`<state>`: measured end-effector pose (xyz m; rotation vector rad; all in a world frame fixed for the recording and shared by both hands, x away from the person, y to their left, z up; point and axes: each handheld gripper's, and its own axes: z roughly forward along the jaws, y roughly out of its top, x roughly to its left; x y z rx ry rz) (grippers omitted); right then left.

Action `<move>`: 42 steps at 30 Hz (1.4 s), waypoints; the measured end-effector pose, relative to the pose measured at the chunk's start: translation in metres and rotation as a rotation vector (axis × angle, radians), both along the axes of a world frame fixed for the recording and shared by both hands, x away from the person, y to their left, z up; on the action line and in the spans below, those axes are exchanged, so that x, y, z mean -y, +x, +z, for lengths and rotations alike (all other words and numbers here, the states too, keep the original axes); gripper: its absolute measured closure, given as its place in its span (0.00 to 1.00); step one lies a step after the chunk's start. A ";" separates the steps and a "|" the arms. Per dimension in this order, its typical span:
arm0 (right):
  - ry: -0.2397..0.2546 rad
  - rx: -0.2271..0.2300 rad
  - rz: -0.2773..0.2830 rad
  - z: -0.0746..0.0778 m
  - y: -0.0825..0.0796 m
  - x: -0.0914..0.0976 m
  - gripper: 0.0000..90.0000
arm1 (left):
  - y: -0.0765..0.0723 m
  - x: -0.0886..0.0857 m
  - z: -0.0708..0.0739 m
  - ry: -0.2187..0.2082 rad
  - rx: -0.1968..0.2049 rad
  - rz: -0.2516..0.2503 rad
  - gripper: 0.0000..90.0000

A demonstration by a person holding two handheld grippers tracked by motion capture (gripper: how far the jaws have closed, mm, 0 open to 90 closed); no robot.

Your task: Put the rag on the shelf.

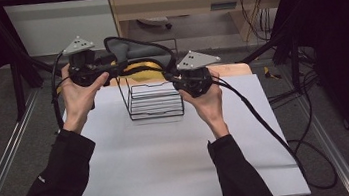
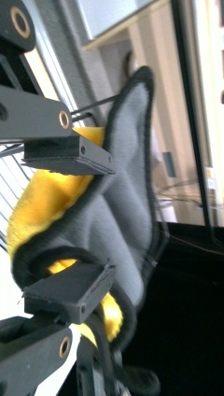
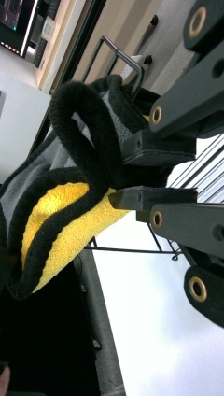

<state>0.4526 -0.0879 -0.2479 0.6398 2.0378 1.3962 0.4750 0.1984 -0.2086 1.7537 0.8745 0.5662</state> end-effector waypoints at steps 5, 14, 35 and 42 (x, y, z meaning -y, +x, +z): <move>-0.005 -0.013 0.002 -0.003 0.000 0.001 0.88 | -0.002 -0.002 -0.015 -0.021 -0.037 -0.020 0.60; -0.017 -0.026 -0.009 -0.006 0.000 -0.002 0.86 | -0.008 0.003 -0.024 0.027 -0.011 -0.073 0.93; -0.043 -0.036 -0.034 -0.009 -0.003 0.000 0.88 | 0.001 0.011 -0.001 0.031 0.107 0.059 0.63; -0.041 -0.036 -0.030 -0.010 -0.003 0.000 0.88 | 0.009 0.012 -0.001 0.002 0.068 0.006 0.94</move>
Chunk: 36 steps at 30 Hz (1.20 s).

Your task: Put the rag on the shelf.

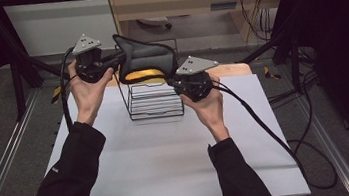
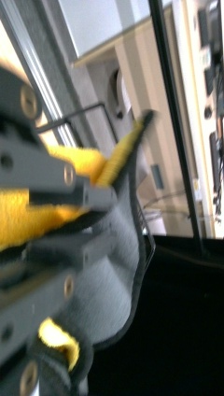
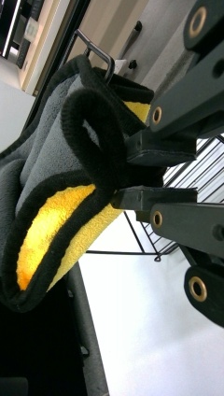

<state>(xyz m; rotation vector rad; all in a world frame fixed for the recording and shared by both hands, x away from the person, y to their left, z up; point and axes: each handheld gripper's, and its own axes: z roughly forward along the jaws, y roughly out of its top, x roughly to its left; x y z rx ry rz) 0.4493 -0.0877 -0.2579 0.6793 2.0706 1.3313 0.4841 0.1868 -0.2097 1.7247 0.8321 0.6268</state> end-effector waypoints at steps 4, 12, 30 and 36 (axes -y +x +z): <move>-0.003 0.007 -0.001 0.000 0.000 -0.001 0.88 | -0.008 0.007 -0.003 0.007 0.022 -0.075 0.97; 0.001 0.031 -0.032 0.000 0.001 0.000 0.86 | -0.029 0.028 -0.018 0.162 0.041 -0.242 0.98; 0.155 0.071 -0.016 0.029 -0.011 0.012 0.42 | -0.034 0.018 -0.032 0.213 0.036 -0.243 0.98; 0.182 0.036 -0.029 0.035 -0.002 0.011 0.49 | -0.035 0.023 -0.038 0.262 0.048 -0.249 0.98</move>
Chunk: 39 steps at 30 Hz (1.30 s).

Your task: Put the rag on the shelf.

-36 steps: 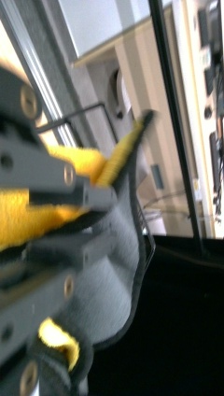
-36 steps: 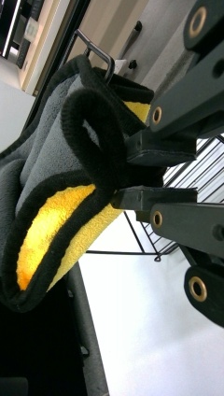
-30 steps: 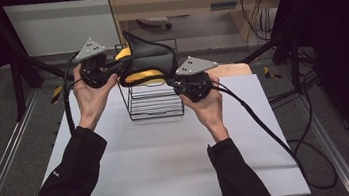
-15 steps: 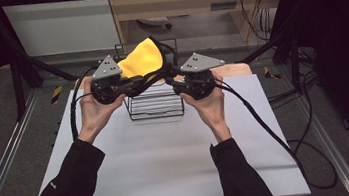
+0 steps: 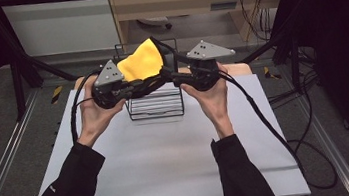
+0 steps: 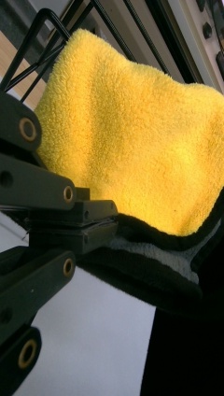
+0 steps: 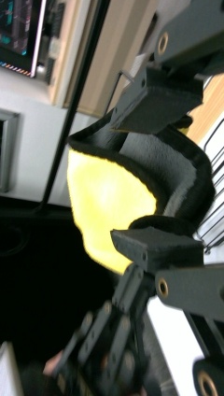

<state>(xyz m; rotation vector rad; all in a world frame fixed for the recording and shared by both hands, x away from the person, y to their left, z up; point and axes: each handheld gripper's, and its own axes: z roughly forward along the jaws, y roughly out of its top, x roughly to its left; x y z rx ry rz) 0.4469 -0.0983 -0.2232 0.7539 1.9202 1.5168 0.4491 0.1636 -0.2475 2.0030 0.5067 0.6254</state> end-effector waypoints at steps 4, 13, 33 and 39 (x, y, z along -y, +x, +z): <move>0.015 -0.062 -0.005 -0.006 0.017 -0.010 0.53 | 0.001 0.000 -0.004 0.014 -0.010 -0.001 0.97; -0.022 -0.081 -0.043 -0.006 0.034 -0.026 0.81 | 0.003 -0.005 -0.012 -0.002 -0.030 0.000 0.95; 0.000 -0.126 -0.037 -0.013 0.023 -0.013 0.98 | 0.002 -0.020 -0.012 -0.114 -0.081 0.067 0.69; 0.012 -0.144 -0.070 -0.021 0.011 -0.003 0.97 | 0.009 -0.038 -0.009 -0.196 -0.098 0.187 0.55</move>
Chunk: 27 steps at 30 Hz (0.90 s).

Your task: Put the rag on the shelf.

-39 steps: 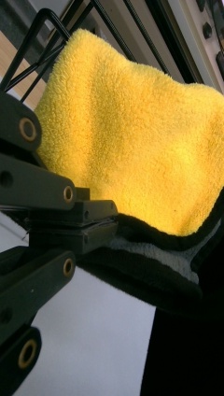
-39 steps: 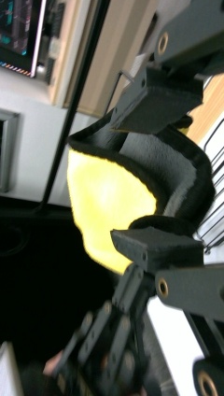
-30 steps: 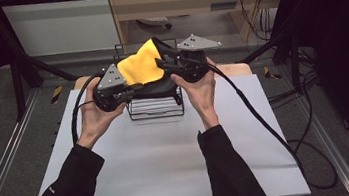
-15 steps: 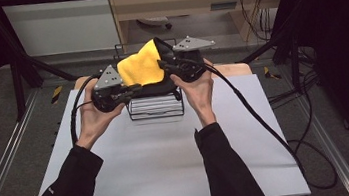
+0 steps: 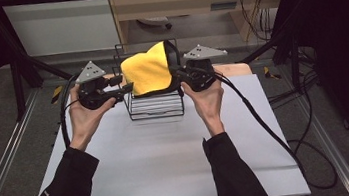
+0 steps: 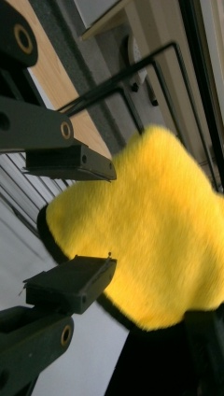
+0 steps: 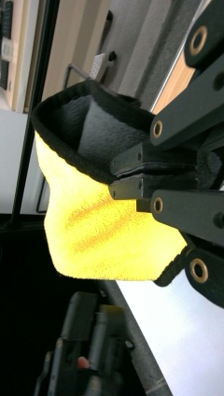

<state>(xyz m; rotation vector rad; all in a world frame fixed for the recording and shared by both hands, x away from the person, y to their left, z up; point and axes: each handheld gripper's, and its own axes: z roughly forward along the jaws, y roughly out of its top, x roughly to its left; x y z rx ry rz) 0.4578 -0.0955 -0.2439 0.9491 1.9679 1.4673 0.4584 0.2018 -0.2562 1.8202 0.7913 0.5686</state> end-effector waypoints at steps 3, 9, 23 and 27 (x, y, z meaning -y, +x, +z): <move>0.022 -0.019 -0.007 -0.006 0.002 0.001 0.97 | 0.010 -0.001 -0.007 -0.039 -0.036 0.013 0.55; -0.003 -0.027 -0.024 -0.015 0.004 -0.003 0.96 | 0.023 0.008 -0.016 -0.078 -0.059 -0.020 0.58; -0.048 0.002 -0.062 -0.013 0.018 0.014 0.92 | 0.028 0.005 -0.013 -0.087 -0.027 -0.031 0.83; -0.033 0.017 -0.040 -0.017 0.018 0.007 0.97 | 0.024 -0.002 -0.009 -0.061 -0.013 -0.028 0.88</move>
